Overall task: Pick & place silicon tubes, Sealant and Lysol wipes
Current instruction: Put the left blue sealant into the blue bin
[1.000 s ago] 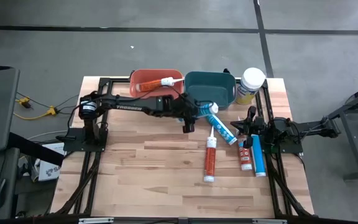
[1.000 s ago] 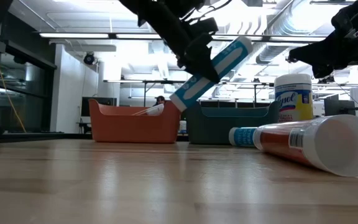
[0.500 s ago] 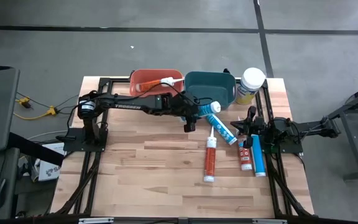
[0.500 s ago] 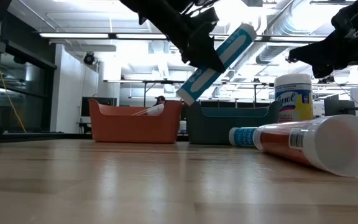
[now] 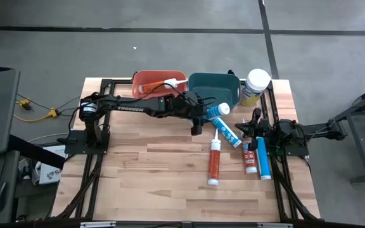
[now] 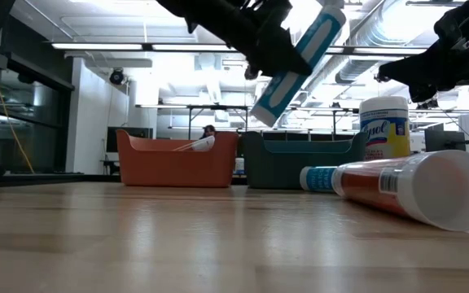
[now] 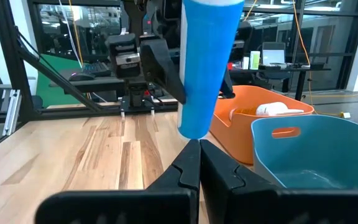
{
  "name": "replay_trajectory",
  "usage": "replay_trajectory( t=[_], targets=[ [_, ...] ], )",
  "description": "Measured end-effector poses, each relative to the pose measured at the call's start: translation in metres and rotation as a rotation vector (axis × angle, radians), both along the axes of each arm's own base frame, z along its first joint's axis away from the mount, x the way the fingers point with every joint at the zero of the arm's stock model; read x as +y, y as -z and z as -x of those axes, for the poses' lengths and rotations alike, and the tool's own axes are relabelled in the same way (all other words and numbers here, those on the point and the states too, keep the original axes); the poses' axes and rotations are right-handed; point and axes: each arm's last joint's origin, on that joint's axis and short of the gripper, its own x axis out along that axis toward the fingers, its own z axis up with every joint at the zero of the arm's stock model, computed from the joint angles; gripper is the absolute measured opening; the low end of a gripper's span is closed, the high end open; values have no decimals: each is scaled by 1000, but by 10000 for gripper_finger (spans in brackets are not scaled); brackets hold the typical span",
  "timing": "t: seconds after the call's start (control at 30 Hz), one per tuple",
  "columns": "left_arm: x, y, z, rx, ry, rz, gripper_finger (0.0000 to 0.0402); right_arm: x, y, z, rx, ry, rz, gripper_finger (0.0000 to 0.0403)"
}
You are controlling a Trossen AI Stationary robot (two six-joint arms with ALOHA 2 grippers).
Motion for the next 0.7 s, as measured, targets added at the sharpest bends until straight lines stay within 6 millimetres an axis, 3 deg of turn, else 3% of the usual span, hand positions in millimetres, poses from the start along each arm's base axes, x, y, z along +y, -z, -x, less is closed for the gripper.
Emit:
replay_trajectory(
  t=[0.33,0.7],
  targets=[
    [-2,-20,-6,-158,93,36,193,0,0,0,0,0,0,1],
    [-3,-24,-7,-201,109,36,193,-1,-3,0,-36,18,-26,1]
  ],
)
